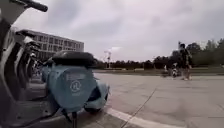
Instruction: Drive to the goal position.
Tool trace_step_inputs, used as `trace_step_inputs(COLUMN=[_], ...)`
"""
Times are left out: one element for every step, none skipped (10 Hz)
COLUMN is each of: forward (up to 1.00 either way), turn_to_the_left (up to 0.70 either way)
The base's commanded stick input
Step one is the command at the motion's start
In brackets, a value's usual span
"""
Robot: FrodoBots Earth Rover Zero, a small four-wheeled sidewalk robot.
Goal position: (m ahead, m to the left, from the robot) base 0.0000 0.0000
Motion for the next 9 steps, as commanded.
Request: trace_step_inputs(forward=[0.00, 0.00, 0.00, 0.00, 0.00, 0.00, 0.00, 0.00, 0.00], turn_to_the_left=[-0.50, -0.50, -0.50, -0.50, -0.39, 0.00, 0.00, 0.00, 0.00])
